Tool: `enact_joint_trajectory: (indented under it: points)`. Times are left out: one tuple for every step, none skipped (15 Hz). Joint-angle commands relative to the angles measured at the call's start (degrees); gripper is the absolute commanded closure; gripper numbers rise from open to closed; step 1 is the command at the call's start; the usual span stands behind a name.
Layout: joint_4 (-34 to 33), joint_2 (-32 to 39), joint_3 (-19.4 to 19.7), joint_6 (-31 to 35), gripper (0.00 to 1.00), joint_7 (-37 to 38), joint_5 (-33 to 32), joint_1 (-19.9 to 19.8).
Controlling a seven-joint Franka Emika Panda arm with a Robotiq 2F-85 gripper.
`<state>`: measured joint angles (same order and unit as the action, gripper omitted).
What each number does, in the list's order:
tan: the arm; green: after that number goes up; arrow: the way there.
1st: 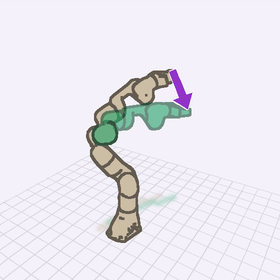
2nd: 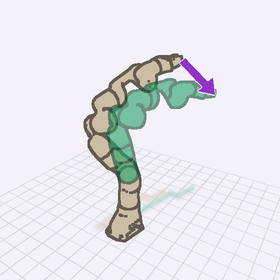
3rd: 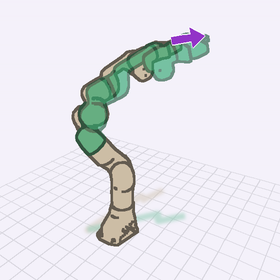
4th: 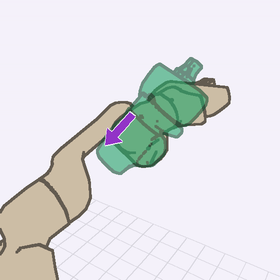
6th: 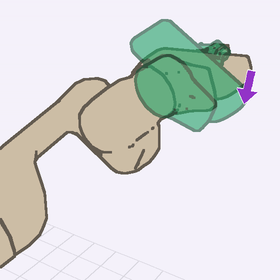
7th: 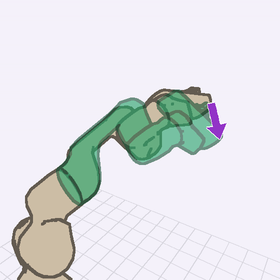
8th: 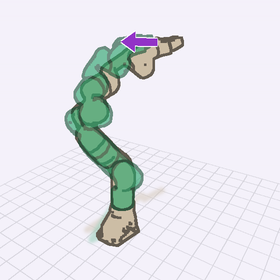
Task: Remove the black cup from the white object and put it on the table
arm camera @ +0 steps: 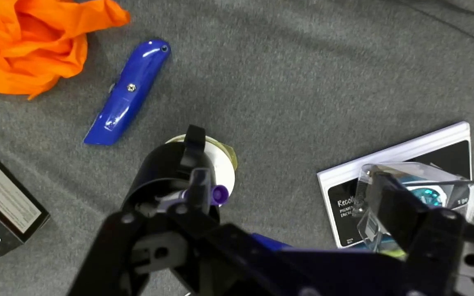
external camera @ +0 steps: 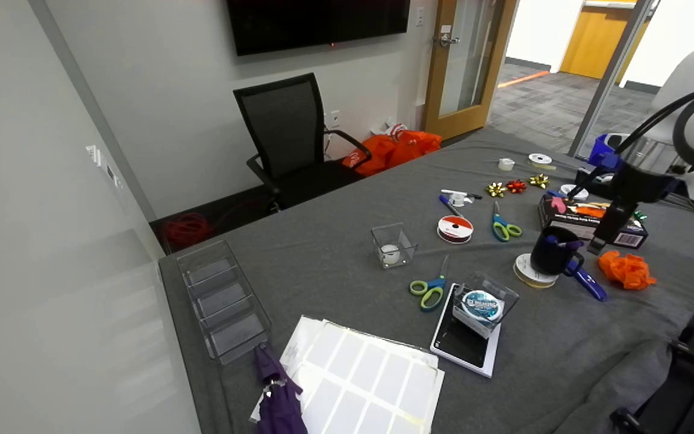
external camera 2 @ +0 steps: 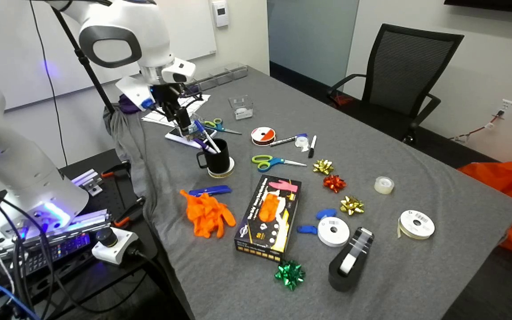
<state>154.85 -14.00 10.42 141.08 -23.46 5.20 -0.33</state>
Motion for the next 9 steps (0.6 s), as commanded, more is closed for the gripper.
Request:
enact_joint_trajectory:
  points:
    - [1.66, 1.94, 2.28, 6.11, 0.00, -8.17, 7.46, 1.28]
    - [1.87, 2.38, 2.45, 7.25, 0.00, -9.23, 9.14, 1.40]
    - [2.13, 2.84, 2.42, 8.60, 0.00, -9.46, 10.38, 1.36]
    - [2.46, 3.29, 2.13, 10.16, 0.00, -8.76, 11.15, 1.17]
    - [2.99, 3.78, 1.29, 12.41, 0.00, -5.83, 10.86, 0.63]
    - [3.42, 4.17, 0.80, 14.12, 0.00, -3.49, 10.72, 0.38]
    - [4.01, 4.46, 0.21, 15.96, 0.00, -0.30, 10.13, 0.04]
    - [4.49, 4.71, -0.14, 17.40, 0.00, 2.12, 9.86, -0.03]
    - [4.50, 5.17, -0.56, 18.33, 0.00, 4.73, 8.86, -0.42]
